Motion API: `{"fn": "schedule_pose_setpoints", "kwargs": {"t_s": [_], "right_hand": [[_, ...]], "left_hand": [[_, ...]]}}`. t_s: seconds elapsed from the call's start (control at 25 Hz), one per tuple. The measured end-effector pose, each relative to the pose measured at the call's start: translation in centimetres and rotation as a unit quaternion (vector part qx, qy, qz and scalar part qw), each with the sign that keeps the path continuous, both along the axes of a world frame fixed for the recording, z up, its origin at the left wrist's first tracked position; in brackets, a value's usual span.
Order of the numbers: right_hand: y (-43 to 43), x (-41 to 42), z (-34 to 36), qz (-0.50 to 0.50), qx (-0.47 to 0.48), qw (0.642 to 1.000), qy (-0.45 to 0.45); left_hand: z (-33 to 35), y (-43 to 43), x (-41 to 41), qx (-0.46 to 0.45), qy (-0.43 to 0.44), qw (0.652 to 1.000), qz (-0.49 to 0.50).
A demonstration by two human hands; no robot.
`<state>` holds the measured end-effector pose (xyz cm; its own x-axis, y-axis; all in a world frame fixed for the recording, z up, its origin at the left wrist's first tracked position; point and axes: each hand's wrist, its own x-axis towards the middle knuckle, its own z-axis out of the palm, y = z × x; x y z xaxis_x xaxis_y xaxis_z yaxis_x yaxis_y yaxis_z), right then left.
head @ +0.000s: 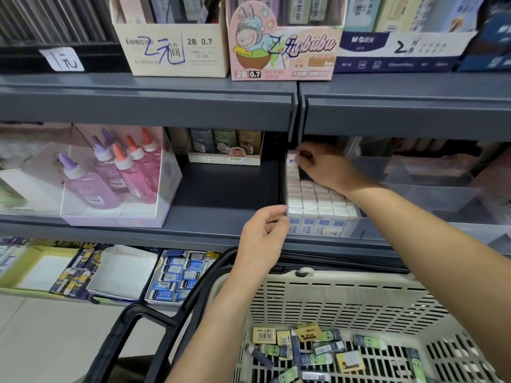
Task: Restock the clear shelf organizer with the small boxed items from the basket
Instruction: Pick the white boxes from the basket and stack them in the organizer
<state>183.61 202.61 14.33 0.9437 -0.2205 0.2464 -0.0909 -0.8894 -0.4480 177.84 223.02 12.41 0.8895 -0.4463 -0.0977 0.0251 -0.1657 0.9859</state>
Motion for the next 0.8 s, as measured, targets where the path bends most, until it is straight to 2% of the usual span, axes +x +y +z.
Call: {"fn": "schedule_pose_setpoints", "kwargs": {"t_s": [0.24,0.4,0.6,0.72,0.8], "right_hand": [[-0.4,0.4,0.0,-0.001,0.028,0.997,0.07],[-0.8,0.1,0.7,0.003,0.096,0.989,0.109],[-0.2,-3.6,2.4,0.02,0.098,0.992,0.074],[0.9,-7.7,3.5,0.011,0.175,0.984,0.025],[2.0,-12.1,3.7,0.038,0.139,0.989,-0.024]], "left_hand": [[-0.1,-0.1,0.0,0.005,0.002,1.0,-0.002],[-0.2,-0.2,0.0,0.006,0.005,1.0,-0.002],[0.0,0.1,-0.4,-0.009,-0.005,1.0,0.02],[0.6,0.9,-1.7,-0.055,-0.016,0.996,0.073],[1.0,1.6,-3.5,-0.078,-0.027,0.992,0.098]]}}
